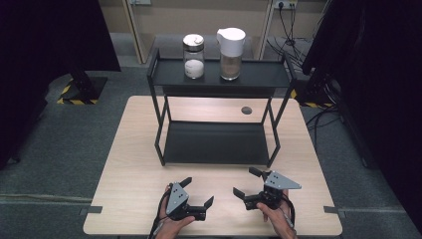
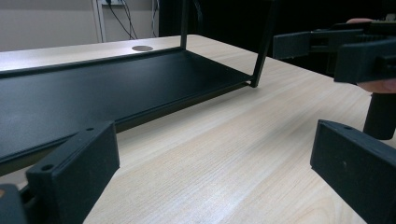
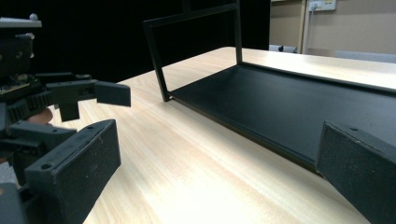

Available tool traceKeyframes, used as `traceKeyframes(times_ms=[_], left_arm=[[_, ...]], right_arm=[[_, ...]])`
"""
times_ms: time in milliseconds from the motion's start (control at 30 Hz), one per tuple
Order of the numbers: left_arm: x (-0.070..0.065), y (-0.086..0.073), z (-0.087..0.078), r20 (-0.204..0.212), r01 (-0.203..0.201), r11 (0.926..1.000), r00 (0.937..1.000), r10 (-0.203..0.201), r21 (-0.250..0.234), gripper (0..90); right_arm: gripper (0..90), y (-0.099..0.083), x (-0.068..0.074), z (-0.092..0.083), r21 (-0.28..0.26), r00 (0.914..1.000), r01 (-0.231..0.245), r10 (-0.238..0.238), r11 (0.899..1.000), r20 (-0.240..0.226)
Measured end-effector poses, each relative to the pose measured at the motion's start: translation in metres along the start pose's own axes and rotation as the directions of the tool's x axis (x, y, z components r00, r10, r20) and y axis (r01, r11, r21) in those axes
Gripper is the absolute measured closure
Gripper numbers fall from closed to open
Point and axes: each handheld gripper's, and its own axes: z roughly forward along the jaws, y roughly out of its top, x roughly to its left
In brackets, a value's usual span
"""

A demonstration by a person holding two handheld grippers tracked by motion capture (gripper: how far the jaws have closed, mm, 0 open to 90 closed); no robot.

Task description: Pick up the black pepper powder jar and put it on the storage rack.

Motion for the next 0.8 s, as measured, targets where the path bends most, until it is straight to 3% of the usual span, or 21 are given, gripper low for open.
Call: traceKeyframes(times_ms=[800], left_arm=[[0.001, 0.000, 0.001, -0.003, 0.007, 1.0000, 1.0000, -0.007, 0.006, 0.6]], right_arm=[[0.5, -0.013, 0.001, -0.008, 0.018, 0.9999, -0.013, 0.013, 1.000, -0.003]])
